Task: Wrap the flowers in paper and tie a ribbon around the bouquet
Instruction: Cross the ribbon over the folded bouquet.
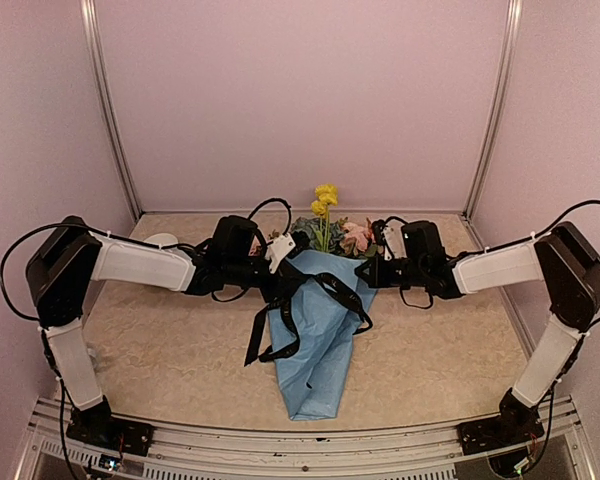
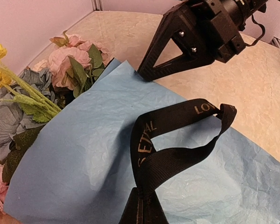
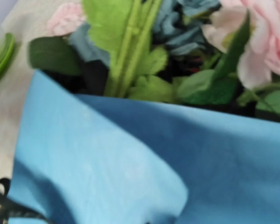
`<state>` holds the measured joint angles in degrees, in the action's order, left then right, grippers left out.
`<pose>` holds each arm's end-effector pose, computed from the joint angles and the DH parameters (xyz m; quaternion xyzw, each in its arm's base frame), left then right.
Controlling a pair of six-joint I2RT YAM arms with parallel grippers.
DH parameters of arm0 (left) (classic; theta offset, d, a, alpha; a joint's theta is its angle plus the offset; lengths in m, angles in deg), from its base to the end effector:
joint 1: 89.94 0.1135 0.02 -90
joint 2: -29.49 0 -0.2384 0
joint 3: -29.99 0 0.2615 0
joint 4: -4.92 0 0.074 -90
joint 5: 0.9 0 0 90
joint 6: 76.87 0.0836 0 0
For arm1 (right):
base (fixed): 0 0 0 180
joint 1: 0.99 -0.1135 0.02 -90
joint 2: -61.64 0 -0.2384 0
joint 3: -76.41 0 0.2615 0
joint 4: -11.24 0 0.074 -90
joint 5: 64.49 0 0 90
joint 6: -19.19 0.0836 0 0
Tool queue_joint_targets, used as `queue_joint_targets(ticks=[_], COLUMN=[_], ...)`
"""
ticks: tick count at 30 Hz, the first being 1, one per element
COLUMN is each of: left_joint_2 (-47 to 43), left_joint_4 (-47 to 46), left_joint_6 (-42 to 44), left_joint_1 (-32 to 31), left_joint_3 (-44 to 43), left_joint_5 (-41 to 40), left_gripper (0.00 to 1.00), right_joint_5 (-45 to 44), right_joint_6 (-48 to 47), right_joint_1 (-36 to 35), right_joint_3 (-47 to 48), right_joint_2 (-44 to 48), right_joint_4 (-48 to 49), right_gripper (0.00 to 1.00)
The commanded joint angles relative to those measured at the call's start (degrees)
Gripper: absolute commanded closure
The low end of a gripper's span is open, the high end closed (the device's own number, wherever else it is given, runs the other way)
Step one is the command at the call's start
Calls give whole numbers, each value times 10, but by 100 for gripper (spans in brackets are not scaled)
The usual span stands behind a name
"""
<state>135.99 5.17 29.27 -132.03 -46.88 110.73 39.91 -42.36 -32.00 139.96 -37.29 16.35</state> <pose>0.3107 -0.3222 0.1372 0.4958 0.6970 -0.2687 0.4430 0.3356 0.2260 0.1195 -0.0816 0.8588 0.3394 0.3751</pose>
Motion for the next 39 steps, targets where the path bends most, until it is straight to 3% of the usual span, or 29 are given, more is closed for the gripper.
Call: queue_joint_targets(ticks=[1,5,10,20,25,31,34,36,39], left_joint_2=[14,18,26,40,33,36,39,39,39], left_joint_4=[17,18,15,4,-3,7,12,15,15], left_joint_6=[13,26,35,36,51,57,56,55,54], left_joint_1=[-3,-12,-18,-37,-46,-47,-47,-47,-47], left_joint_3=[-15,-13,-14,-19,-10,-16,-22,-24,-23], left_joint_5=[-3,-19,-35,-85,-106,-108,-109,-109,-110], left_gripper=[100,100,100,100,100,100,100,100,100], right_joint_5=[16,42,141,127,144,155,158,152,123], right_joint_6=[-86,-166,-232,-229,-236,-173,-176,-182,-222], right_joint_1=[-4,-3,-4,-5,-5,30,56,74,77], right_joint_3=[-8,16,86,92,111,26,-3,-13,-33], right_joint_2=[61,92,45,59,22,122,144,143,133], right_joint_4=[-12,-75,-180,-187,-271,-216,-237,-259,-279], right_gripper=[92,83,70,71,76,77,81,79,67])
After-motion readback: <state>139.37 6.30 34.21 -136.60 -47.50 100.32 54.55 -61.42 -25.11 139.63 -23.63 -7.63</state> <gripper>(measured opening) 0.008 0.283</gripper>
